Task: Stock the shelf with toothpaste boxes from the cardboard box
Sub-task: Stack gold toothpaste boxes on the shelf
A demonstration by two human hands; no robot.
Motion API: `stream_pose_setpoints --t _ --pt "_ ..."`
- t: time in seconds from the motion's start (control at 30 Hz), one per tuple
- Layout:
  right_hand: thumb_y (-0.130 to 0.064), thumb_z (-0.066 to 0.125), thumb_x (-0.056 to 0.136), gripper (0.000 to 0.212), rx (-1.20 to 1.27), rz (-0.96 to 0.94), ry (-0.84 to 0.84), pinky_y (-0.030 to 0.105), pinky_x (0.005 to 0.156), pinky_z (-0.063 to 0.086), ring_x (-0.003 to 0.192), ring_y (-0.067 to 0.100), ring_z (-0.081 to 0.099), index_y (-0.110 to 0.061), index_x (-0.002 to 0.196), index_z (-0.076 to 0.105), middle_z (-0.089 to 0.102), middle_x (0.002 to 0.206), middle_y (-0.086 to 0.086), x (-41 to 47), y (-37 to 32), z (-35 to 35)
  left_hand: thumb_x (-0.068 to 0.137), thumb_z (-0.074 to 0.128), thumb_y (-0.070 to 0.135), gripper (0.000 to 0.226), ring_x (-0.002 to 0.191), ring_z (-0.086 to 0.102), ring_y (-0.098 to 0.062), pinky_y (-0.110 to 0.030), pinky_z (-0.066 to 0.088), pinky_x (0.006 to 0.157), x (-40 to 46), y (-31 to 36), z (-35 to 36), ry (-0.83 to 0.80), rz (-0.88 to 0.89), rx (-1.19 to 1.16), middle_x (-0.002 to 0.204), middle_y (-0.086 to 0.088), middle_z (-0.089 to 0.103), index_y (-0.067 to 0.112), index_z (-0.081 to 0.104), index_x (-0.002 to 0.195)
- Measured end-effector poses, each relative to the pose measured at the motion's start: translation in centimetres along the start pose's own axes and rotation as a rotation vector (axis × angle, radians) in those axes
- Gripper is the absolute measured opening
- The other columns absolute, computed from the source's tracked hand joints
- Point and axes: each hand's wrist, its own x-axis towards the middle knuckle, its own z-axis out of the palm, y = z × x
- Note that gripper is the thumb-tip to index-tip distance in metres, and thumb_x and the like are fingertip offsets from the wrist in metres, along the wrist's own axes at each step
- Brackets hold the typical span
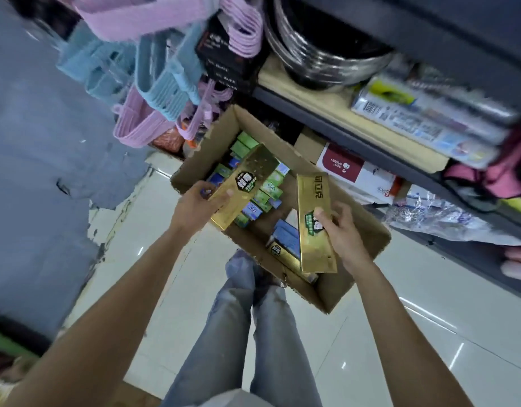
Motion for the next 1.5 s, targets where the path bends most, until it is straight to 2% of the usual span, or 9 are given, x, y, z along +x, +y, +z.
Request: stream_pose_setpoints --t 0.2,0.3,0.43,0.63,0.77,0.87,1.07,1.3,1.5 --pt "-0.016 0.068 0.083 0.044 0.124 -0.06 -0.123 0.02 0.066 0.051 0.087 0.01 0.067 -0.019 0.121 0.046 0.062 0.114 0.002 -7.9 -8.5 -1.6 0.061 0.08 0.041 0.034 0.074 0.06 -0.008 -0.02 0.045 0.066 -7.7 3.6 -7.6 0.002 0.132 -0.315 0.085 0.008 0.066 0.032 0.062 0.088" --pt "-0.02 0.066 0.086 0.036 0.147 -0.076 -0.12 0.036 0.078 0.053 0.095 0.022 0.066 -0.026 0.12 0.054 0.064 0.116 0.008 -10.9 -12.5 -2.1 0.055 0.087 0.036 0.044 0.079 0.06 -0.008 -0.018 0.045 0.069 -9.9 4.8 -11.2 0.07 0.202 -0.345 0.089 0.008 0.066 0.034 0.062 0.091" --pt "-0.021 0.064 0.087 0.03 0.108 -0.277 -0.04 0.023 0.067 0.052 0.094 0.015 0.066 -0.031 0.115 0.059 0.066 0.112 0.0 -13.7 -18.8 -2.3 0.063 0.087 0.022 0.047 0.071 0.058 0.005 -0.011 0.047 0.072 -11.0 7.8 -15.5 0.187 0.352 -0.299 0.09 0.008 0.066 0.024 0.064 0.104" --pt "-0.034 0.07 0.082 0.049 -0.306 -0.712 0.267 0.029 0.089 0.045 0.107 0.01 0.057 -0.029 0.128 0.053 0.059 0.121 -0.005 -13.3 -27.1 -2.1 0.062 0.087 0.023 0.052 0.078 0.053 -0.001 -0.003 0.038 0.068 -7.4 14.9 -20.2 0.354 0.721 -0.03 0.093 0.012 0.061 0.025 0.063 0.108" --pt "-0.032 0.068 0.084 0.051 -0.491 -0.824 0.48 0.026 0.084 0.038 0.105 0.012 0.053 -0.021 0.131 0.05 0.058 0.119 -0.001 -12.3 -31.7 -1.5 0.066 0.085 0.024 0.052 0.091 0.051 -0.008 -0.02 0.043 0.078 -2.5 21.6 -22.0 0.316 0.935 0.106 0.104 0.009 0.05 0.02 0.063 0.113" --pt "-0.026 0.065 0.088 0.047 -0.659 -0.881 0.604 0.026 0.081 0.037 0.106 0.018 0.053 -0.018 0.131 0.049 0.057 0.12 0.002 -10.7 -35.5 -0.6 0.071 0.08 0.029 0.052 0.102 0.05 -0.018 -0.032 0.042 0.093 1.2 26.0 -23.1 0.262 0.979 0.217 0.106 0.007 0.046 0.026 0.061 0.119" --pt "-0.016 0.063 0.087 0.044 -1.009 -0.969 0.696 0.04 0.09 0.045 0.11 0.028 0.053 -0.024 0.129 0.051 0.056 0.123 0.005 -3.6 -44.3 1.4 0.075 0.077 0.032 0.053 0.105 0.051 -0.02 -0.026 0.036 0.087 4.9 28.5 -24.0 0.191 0.984 0.215 0.113 0.0 0.051 0.028 0.058 0.124" --pt "-0.007 0.055 0.09 0.048 -1.225 -0.847 0.526 0.043 0.108 0.034 0.128 0.03 0.042 -0.024 0.135 0.049 0.046 0.14 0.008 4.6 -48.2 2.7 0.076 0.076 0.034 0.055 0.107 0.051 -0.021 -0.039 0.046 0.093 7.2 29.0 -24.4 0.128 0.984 0.143 0.114 0.0 0.051 0.031 0.056 0.127" --pt "-0.017 0.041 0.1 0.045 -1.081 -0.748 0.371 0.05 0.118 0.009 0.145 0.022 0.015 -0.028 0.143 0.037 0.024 0.155 0.003 5.1 -48.0 2.2 0.08 0.07 0.04 0.059 0.118 0.043 -0.024 -0.039 0.041 0.101 8.1 29.9 -25.0 0.113 0.973 0.246 0.127 -0.004 0.045 0.036 0.048 0.134"
